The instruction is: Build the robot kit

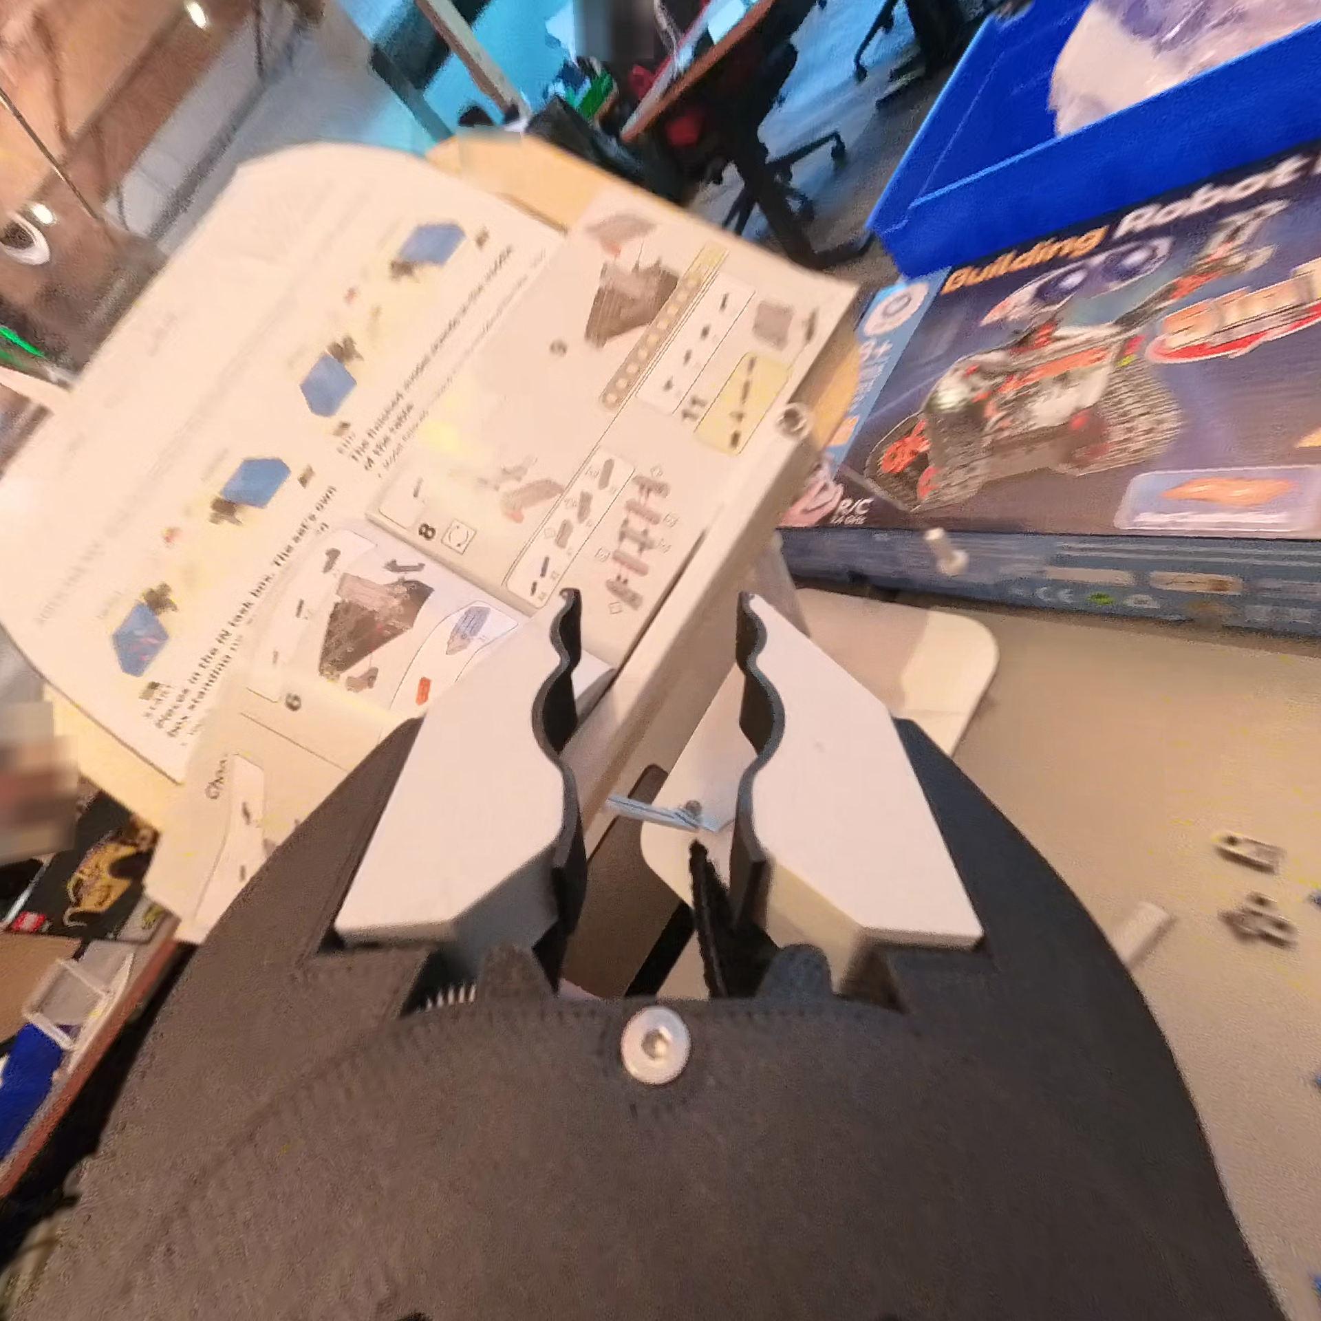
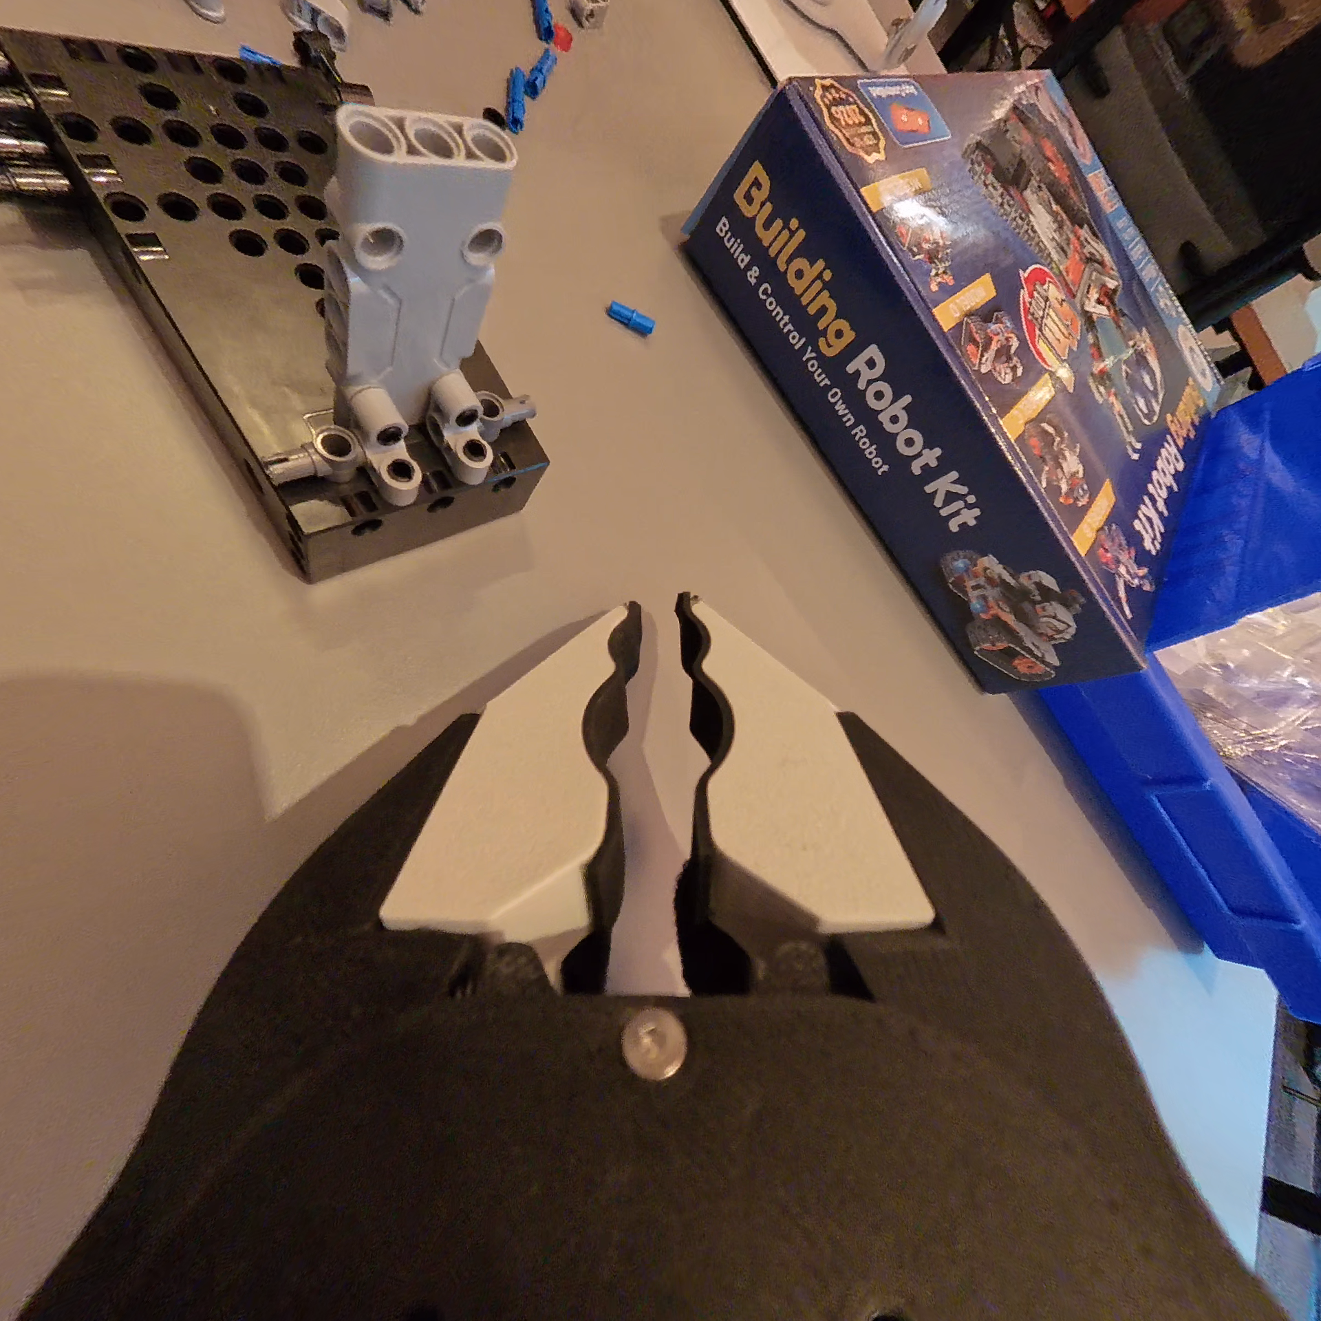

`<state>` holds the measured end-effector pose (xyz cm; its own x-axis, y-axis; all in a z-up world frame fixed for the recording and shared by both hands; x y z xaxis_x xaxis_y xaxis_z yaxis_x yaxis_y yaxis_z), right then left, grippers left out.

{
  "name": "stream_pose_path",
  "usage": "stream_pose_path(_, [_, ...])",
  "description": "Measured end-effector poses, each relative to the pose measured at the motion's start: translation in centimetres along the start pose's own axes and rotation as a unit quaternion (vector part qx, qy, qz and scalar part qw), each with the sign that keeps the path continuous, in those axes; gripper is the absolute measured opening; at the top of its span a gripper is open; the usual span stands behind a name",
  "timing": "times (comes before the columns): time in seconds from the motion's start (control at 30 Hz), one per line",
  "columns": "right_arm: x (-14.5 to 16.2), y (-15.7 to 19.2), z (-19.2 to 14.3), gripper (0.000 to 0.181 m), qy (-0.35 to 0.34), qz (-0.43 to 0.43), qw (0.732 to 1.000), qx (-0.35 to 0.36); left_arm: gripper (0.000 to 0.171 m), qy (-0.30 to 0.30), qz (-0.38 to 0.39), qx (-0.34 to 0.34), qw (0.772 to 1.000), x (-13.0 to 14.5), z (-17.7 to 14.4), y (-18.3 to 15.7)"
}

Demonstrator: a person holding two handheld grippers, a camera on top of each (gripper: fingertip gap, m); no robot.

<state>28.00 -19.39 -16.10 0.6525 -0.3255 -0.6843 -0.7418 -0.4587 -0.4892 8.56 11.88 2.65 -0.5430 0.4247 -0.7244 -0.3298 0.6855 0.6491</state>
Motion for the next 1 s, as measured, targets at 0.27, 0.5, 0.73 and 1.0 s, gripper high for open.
stream_pose_path(0.27, [0.5, -0.1, -0.1, 0.005, 0.001, 0.016, 1.0, -0.007, 0.026, -0.016, -0.187, 0.06, 0.98, 5.6, 2.4, 2.2])
stream_pose_path(0.5, [0.6, -0.2, -0.4, 0.007, 0.003, 0.009, 1.0, 0.001, 0.041, -0.024, -0.281, 0.034, 0.959, 6.1, 1.5, 2.4])
stream_pose_path(0.73, [-0.7, -0.8, -0.6, 0.008, -0.002, -0.025, 0.999, 0.043, 0.045, 0.026, -0.054, -0.012, 0.998, 6.5, 0.1, 1.5])
stream_pose_path(1.0, [-1.5, -1.9, -1.3, 0.007, -0.001, -0.046, 0.994, 0.094, 0.066, 0.032, 0.252, -0.135, 0.958, 4.3, 3.3, -2.4])
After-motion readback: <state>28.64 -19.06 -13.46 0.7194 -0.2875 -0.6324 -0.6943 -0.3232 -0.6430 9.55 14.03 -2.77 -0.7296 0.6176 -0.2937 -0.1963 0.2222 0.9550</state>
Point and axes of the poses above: each gripper's, where its closed fingertips meet, z out along the fingers, x out of its underside, y = z × x across the jaws, the point moved 4 cm from there along -z, back along the fingers, and after that the axes turned 2 degrees about -y, right-handed, at the moved point
